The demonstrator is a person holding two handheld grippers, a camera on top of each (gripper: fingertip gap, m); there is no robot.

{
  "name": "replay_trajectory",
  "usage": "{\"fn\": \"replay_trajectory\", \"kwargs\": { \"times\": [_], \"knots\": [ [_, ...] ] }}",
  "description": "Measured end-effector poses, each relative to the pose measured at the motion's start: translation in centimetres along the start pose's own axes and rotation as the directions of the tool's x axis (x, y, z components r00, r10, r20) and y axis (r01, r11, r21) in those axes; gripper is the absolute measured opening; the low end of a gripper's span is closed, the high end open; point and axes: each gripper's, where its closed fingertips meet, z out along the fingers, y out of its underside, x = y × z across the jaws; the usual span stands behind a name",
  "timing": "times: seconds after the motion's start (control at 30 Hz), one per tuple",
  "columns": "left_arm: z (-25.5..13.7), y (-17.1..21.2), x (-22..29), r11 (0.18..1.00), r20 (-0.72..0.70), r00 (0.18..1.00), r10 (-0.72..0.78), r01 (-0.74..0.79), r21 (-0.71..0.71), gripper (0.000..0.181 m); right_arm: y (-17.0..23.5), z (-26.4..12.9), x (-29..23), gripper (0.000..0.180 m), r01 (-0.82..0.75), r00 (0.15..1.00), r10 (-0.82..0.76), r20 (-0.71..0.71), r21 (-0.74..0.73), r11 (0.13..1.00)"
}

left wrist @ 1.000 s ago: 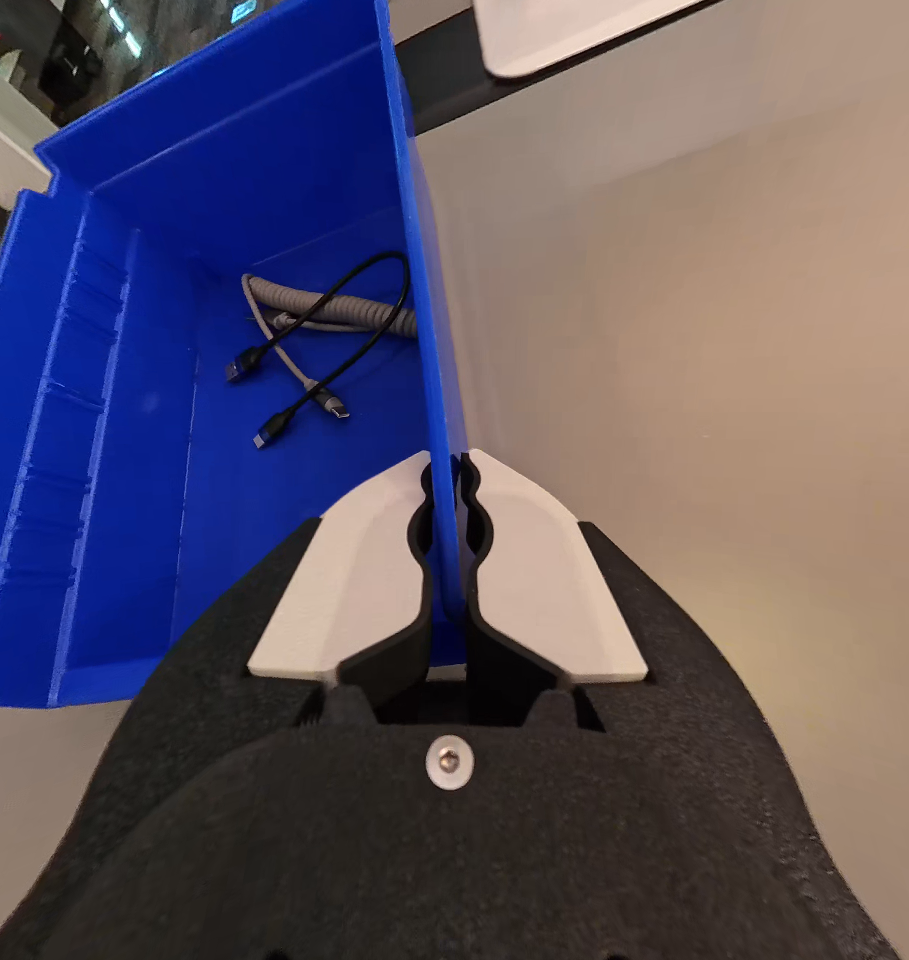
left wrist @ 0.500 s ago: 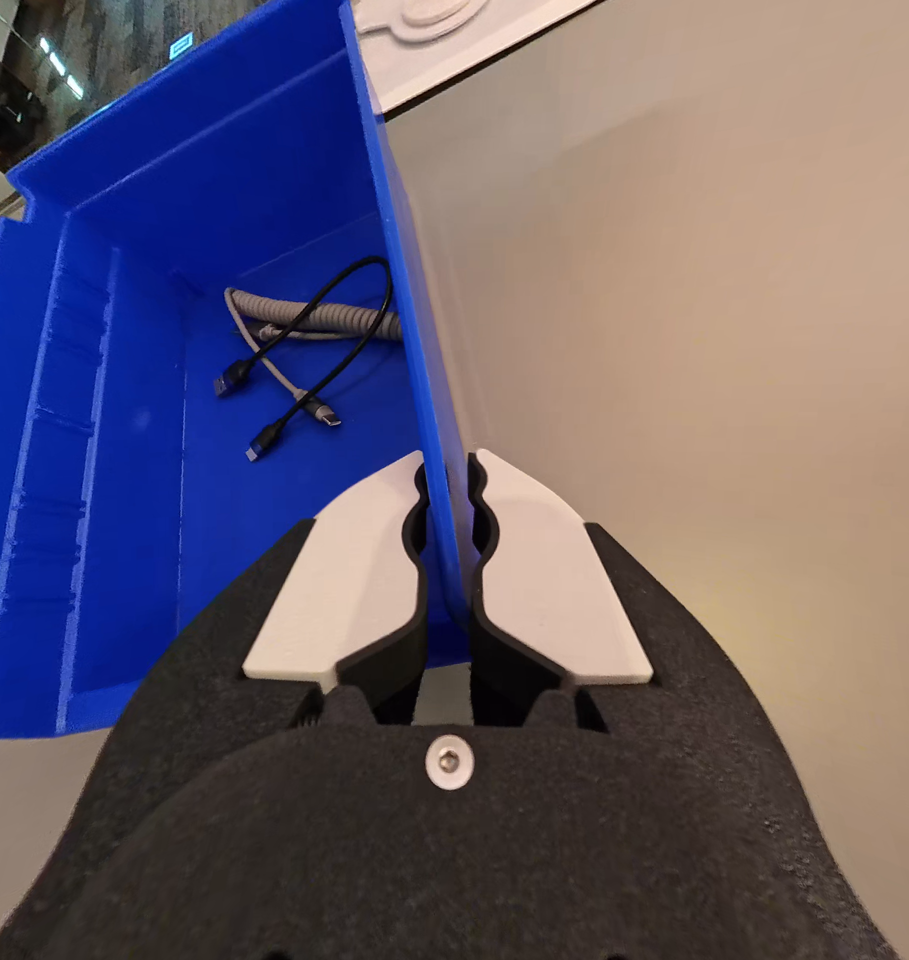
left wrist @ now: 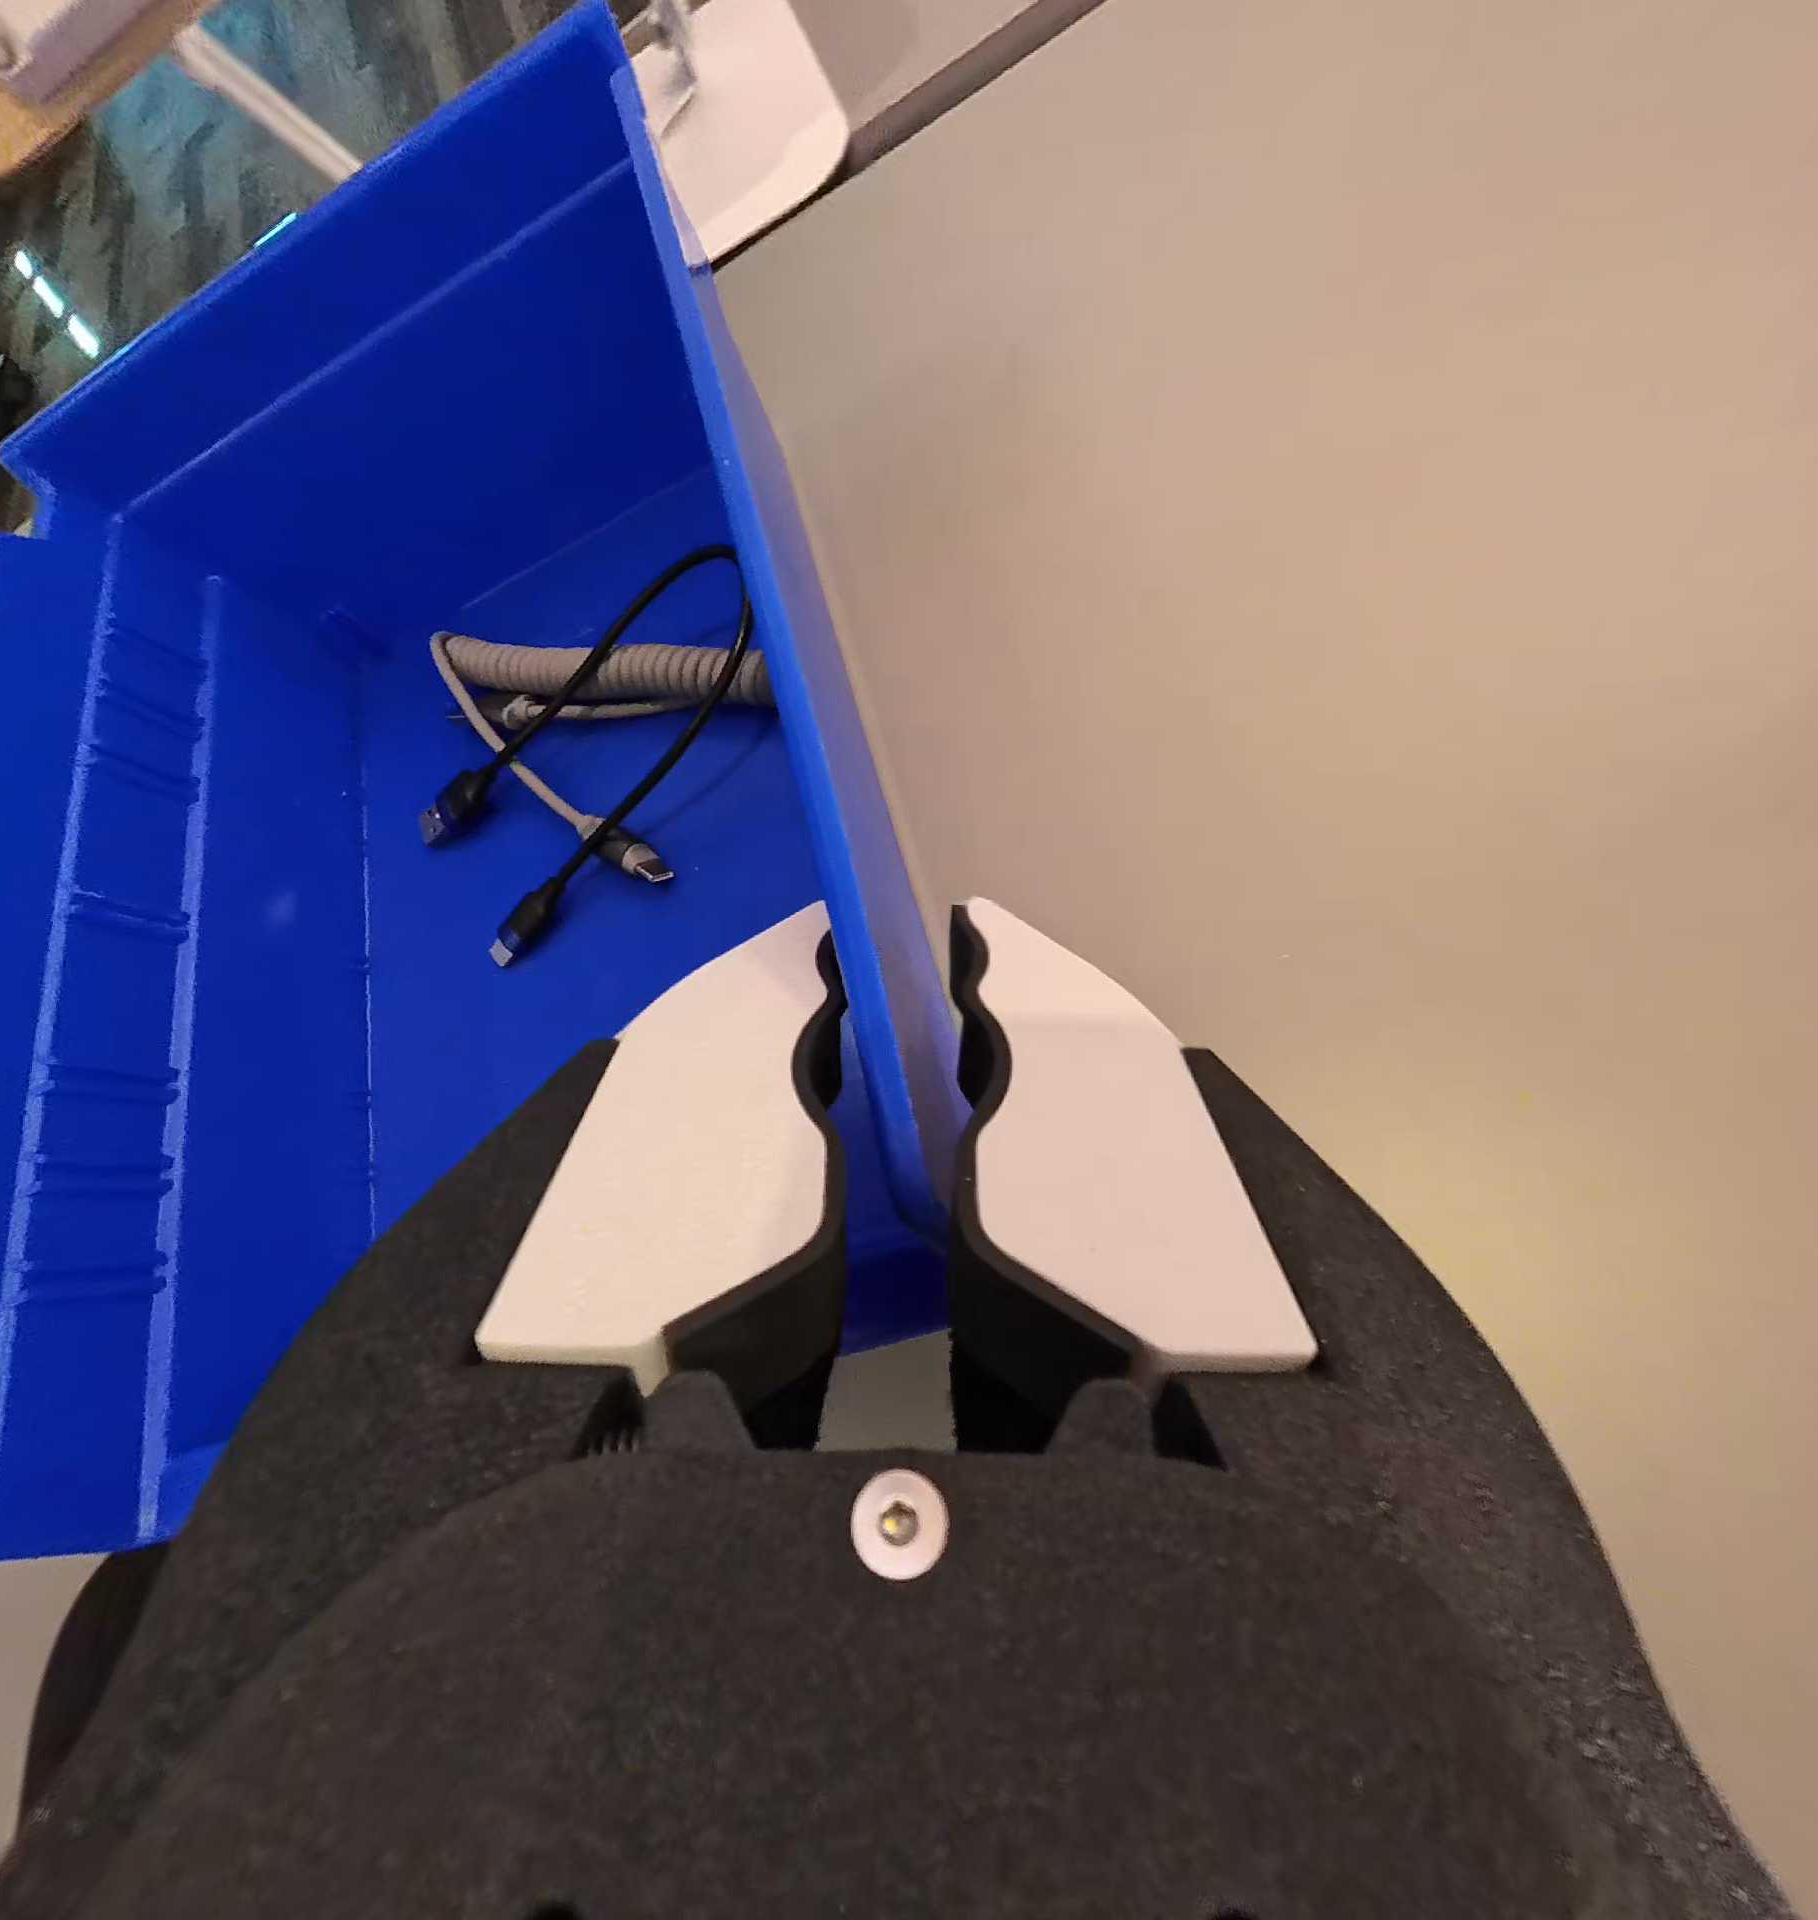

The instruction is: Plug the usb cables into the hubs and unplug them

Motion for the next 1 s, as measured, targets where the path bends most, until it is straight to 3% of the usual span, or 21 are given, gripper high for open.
{"fn": "replay_trajectory", "kwargs": {
  "times": [0.13, 0.27, 0.4, 0.6, 0.7, 0.8, 0.87, 0.93, 1.0],
  "knots": [
    [0.0, -1.3, 3.2, 1.000, -0.046, 0.999, 0.021, -0.021, 0.010, 0.026, -0.2, 0.0, -0.9, 0.007, -0.138, 0.976, 0.130, 0.174, 0.033, 0.990],
    [-0.6, -2.1, 6.1, 0.998, -0.086, 0.995, 0.048, -0.044, 0.053, 0.047, -0.3, 0.0, -0.8, 0.006, -0.103, 0.985, 0.093, 0.146, 0.060, 0.993],
    [-3.2, -2.8, 5.9, 0.982, -0.112, 0.993, 0.048, -0.026, 0.186, 0.047, -0.3, 0.0, -0.7, 0.006, -0.105, 0.985, 0.094, 0.146, 0.074, 0.992],
    [-7.2, 0.9, 0.9, 0.970, -0.308, 0.944, -0.119, 0.177, 0.168, 0.055, -0.1, -0.1, -0.9, 0.005, -0.210, 0.966, 0.199, 0.163, 0.048, 0.977],
    [-10.0, 1.1, -1.9, 0.907, -0.445, 0.861, -0.245, 0.366, 0.207, 0.046, -0.1, -0.1, -1.0, 0.006, -0.257, 0.954, 0.244, 0.174, 0.059, 0.965],
    [-12.1, 0.9, -3.3, 0.849, -0.577, 0.768, -0.280, 0.478, 0.224, 0.039, 0.0, -0.3, -1.1, 0.006, -0.283, 0.948, 0.268, 0.174, 0.071, 0.956],
    [-11.2, 2.0, -6.2, 0.850, -0.504, 0.804, -0.315, 0.475, 0.227, 0.037, 0.1, -0.6, -1.2, 0.006, -0.286, 0.949, 0.272, 0.159, 0.075, 0.955],
    [-9.2, 3.9, -11.7, 0.871, -0.250, 0.905, -0.343, 0.406, 0.276, 0.040, 0.2, -1.2, -1.3, 0.006, -0.290, 0.949, 0.277, 0.153, 0.068, 0.955],
    [-7.9, 5.7, -16.5, 0.903, -0.010, 0.944, -0.330, 0.318, 0.288, 0.040, 0.4, -1.9, -1.5, 0.006, -0.284, 0.950, 0.275, 0.147, 0.046, 0.958]
  ]
}}
